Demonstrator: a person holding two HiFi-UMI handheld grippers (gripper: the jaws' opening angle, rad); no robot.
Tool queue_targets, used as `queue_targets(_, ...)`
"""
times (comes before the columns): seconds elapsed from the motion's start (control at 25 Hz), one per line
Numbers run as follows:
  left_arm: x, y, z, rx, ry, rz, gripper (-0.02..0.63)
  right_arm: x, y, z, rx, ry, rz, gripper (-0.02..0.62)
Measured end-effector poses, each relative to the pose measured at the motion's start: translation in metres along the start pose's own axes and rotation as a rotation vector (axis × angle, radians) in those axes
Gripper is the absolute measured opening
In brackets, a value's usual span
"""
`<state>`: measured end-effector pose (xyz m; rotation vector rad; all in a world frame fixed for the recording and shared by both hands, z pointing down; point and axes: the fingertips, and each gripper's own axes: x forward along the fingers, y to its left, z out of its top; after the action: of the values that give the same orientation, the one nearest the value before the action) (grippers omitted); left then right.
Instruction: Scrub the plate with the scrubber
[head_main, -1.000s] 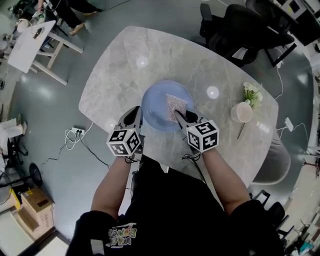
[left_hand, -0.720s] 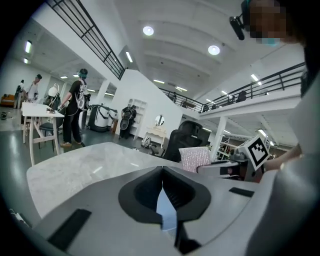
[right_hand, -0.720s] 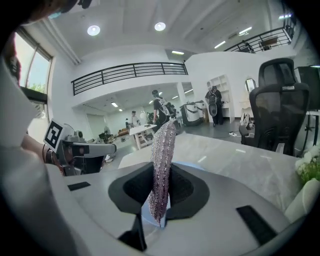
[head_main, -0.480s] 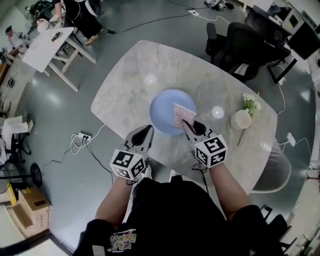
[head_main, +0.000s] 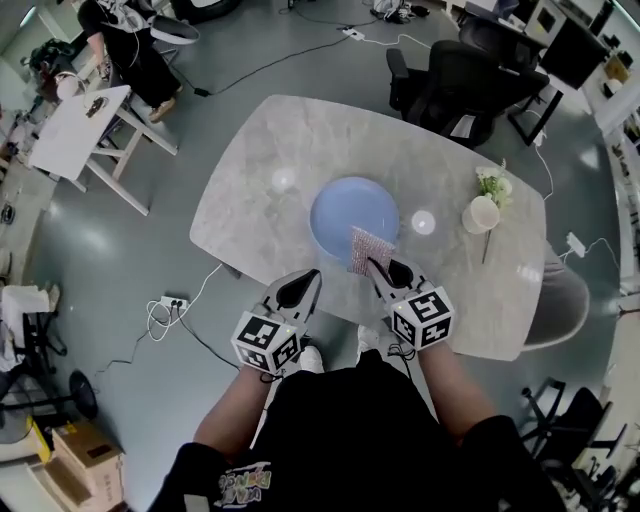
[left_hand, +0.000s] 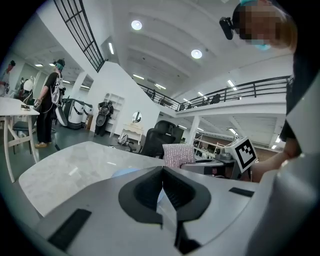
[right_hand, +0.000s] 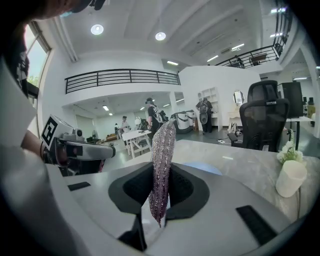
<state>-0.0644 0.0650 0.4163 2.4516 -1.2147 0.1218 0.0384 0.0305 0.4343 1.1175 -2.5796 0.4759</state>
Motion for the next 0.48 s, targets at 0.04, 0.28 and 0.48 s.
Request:
queue_targets(0.04, -0.005, 0.000, -0.001, 0.001, 0.001, -0.016, 0.018, -0.002, 0.006, -0.001, 0.007, -0.004, -0.018, 0.072)
queue_targets(0.28, -0.022, -0.005, -0.005, 0.006, 0.006, -0.097, 0.018, -0.023, 0.034, -0.006, 0.022, -0.031, -0.106, 0.072)
queue_targets(0.48, -0.038, -0.009, -0.007, 0.018, 0.013, -0.150, 0.018, -0.036, 0.057, -0.011, 0.028, -0.036, -0.156, 0.072)
